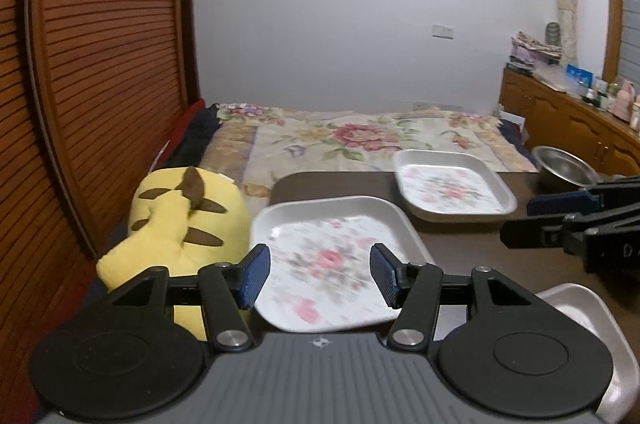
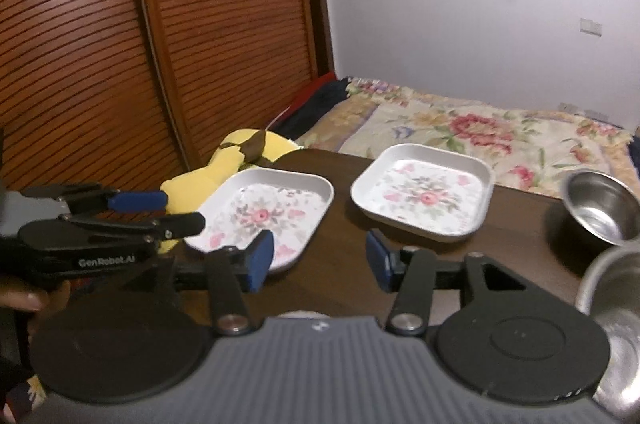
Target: Organize plates and bowls
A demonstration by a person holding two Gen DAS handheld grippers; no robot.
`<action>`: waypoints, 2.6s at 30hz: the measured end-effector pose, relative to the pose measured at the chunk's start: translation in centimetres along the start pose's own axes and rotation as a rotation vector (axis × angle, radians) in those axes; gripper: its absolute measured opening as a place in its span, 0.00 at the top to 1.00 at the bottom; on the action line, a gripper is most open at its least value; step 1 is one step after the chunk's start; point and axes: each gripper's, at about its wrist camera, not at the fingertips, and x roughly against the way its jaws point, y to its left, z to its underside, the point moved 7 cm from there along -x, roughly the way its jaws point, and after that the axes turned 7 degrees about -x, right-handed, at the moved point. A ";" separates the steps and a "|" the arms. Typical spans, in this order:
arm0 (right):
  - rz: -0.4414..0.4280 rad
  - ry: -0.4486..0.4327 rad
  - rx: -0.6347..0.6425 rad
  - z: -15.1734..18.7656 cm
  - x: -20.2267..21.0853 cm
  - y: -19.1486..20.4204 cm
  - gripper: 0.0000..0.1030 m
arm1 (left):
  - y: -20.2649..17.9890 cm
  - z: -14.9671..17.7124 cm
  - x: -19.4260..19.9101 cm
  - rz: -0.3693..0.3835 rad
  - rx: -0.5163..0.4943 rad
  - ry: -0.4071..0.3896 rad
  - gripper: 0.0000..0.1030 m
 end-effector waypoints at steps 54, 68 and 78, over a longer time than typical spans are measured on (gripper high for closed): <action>-0.018 0.237 -0.022 0.8 -11.1 0.4 0.86 | 3.8 2.6 -7.2 0.048 0.067 0.130 0.85; -0.018 0.156 -0.035 -0.8 -6.5 0.0 0.87 | 1.4 -0.5 -2.6 0.043 0.030 0.050 0.85; 0.002 0.078 -0.046 -1.6 -1.7 -1.5 0.87 | -2.1 -2.7 0.9 0.063 -0.007 -0.013 0.85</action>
